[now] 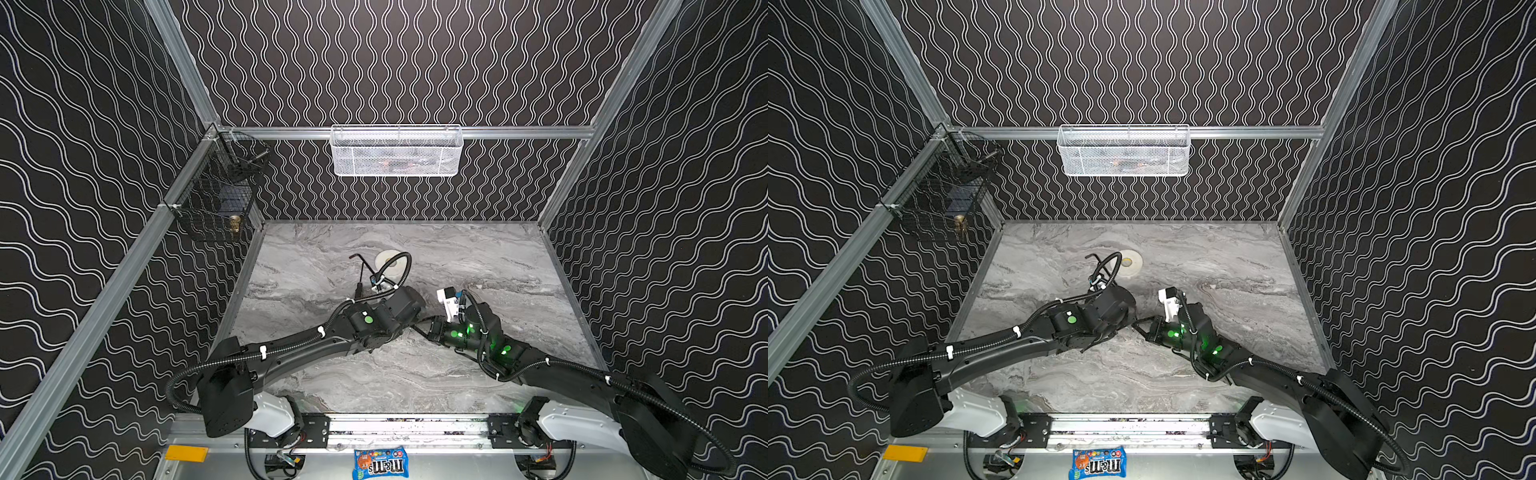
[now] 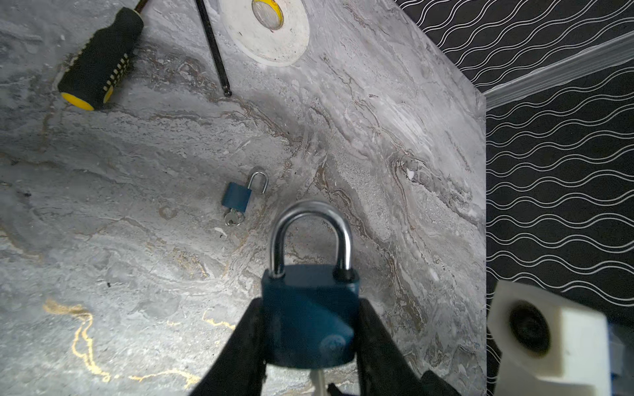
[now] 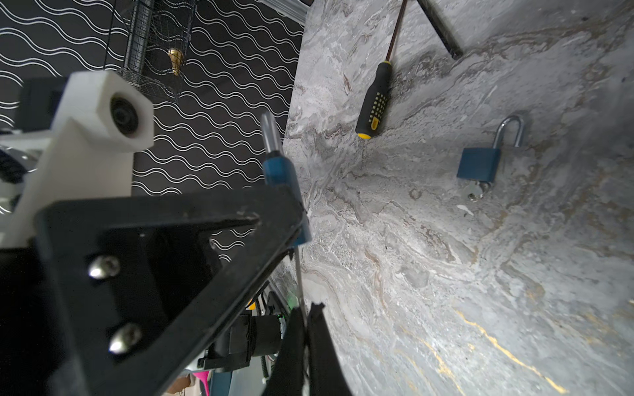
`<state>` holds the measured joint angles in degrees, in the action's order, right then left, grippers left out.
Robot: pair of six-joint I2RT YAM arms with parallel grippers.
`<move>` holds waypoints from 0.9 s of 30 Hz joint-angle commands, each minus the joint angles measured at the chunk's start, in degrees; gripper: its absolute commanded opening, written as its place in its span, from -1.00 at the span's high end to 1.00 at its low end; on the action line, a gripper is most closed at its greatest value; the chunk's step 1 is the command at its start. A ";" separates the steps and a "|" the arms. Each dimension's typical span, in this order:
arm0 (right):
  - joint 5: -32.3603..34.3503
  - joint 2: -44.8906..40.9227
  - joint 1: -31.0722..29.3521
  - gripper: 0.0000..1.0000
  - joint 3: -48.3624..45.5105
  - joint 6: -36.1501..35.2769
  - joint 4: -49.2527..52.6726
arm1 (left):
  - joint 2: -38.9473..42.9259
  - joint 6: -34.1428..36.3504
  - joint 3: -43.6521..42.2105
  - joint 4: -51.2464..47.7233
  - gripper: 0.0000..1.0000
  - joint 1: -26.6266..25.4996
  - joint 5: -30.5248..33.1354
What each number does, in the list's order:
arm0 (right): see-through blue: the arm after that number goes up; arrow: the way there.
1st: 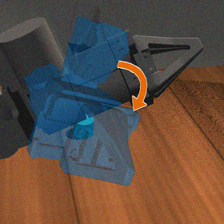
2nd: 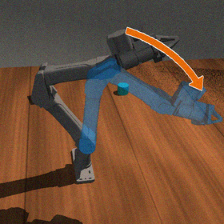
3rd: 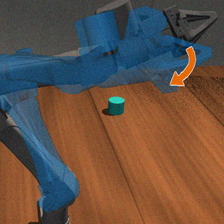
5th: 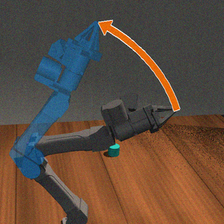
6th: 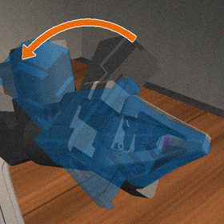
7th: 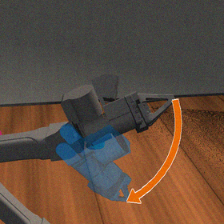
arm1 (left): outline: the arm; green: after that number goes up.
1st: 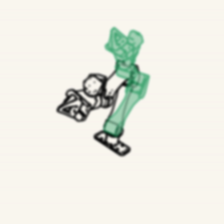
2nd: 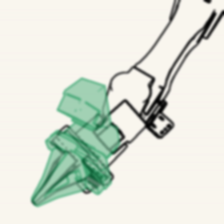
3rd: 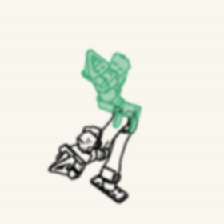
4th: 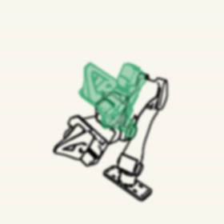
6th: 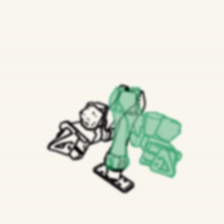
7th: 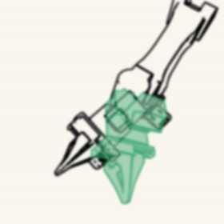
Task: Unlock with the key
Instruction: 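Push the key in the right gripper into the padlock held by the left gripper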
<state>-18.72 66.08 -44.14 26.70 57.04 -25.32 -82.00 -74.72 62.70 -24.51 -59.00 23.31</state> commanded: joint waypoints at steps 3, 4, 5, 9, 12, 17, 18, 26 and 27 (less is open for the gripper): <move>1.20 -1.77 -0.15 1.00 0.00 1.01 -3.86 | 0.26 -1.86 0.01 -1.37 1.00 -0.15 -1.01; 2.16 -2.30 -0.16 1.00 -0.22 1.15 -3.09 | 0.26 -1.90 0.35 -1.70 1.00 -0.15 -0.77; 3.13 -2.87 -0.16 1.00 -0.41 1.23 -2.28 | 0.30 -2.05 0.74 -2.02 1.00 -0.15 -0.64; 4.54 -3.61 -0.64 1.00 -0.48 1.89 -3.06 | 1.04 -3.86 -0.14 -0.28 1.00 -0.15 -2.00; 8.17 -3.07 -3.38 1.00 0.43 1.60 -3.00 | 2.03 -7.32 -2.37 3.01 1.00 -0.15 -4.26; 14.90 -3.15 -6.08 1.00 0.85 1.75 -4.64 | 2.37 -9.69 -1.91 2.82 1.00 -0.41 -5.71; 15.98 -3.15 -6.51 1.00 0.99 1.12 -4.80 | 2.50 -10.70 -2.16 2.96 1.00 -0.50 -6.37; 16.21 -0.39 -7.58 1.00 5.34 -5.54 -5.73 | 3.36 -10.36 -2.50 5.03 1.00 -0.50 -10.01; 16.38 -0.63 -7.56 1.00 5.42 -6.23 -5.80 | 3.38 -10.27 -2.69 5.14 1.00 -0.50 -10.63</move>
<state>-4.56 65.58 -51.70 30.37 54.26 -21.04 -78.48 -85.06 59.46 -20.69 -58.96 23.35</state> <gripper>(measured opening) 0.055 0.398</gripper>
